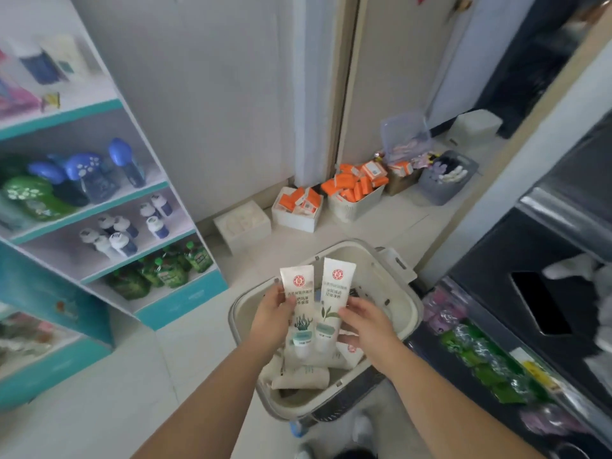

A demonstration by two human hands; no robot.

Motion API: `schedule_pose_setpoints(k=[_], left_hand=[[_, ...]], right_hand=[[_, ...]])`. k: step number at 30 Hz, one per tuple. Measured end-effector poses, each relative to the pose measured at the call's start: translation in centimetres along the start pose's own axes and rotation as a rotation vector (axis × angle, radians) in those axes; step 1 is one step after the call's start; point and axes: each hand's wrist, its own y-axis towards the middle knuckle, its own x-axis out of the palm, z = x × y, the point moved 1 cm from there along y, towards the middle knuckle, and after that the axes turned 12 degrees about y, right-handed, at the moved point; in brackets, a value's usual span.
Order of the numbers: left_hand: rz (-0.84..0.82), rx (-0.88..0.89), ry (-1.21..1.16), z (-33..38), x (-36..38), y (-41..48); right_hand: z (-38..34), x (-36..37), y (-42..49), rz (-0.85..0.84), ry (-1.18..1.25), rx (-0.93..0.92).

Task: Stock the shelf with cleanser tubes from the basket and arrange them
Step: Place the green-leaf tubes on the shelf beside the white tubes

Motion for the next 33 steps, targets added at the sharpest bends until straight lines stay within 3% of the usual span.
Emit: schedule_pose_setpoints(k=[4,12,22,33], left_hand=[[-0.164,0.146,-0.059,5.5,1.7,-1.6],[-0.427,0.43,-0.01,15.8,8.9,-8.4],[-0.734,0.616,-0.044,20.4,25.0,-20.5],[-0.81,0.749,-0.092,22.0,39.5,-33.6]], right_hand=[[-3.7,-2.2,-3.3,-0.009,0.097,-0.093],[-11.2,-10.8,-12.5,0.134,0.224,-0.394],[-14.8,-24.2,-28.6,0.259,0.101,-0.688],[-14.5,-38.3,-42.6,0.458,-0.012,-0.814]])
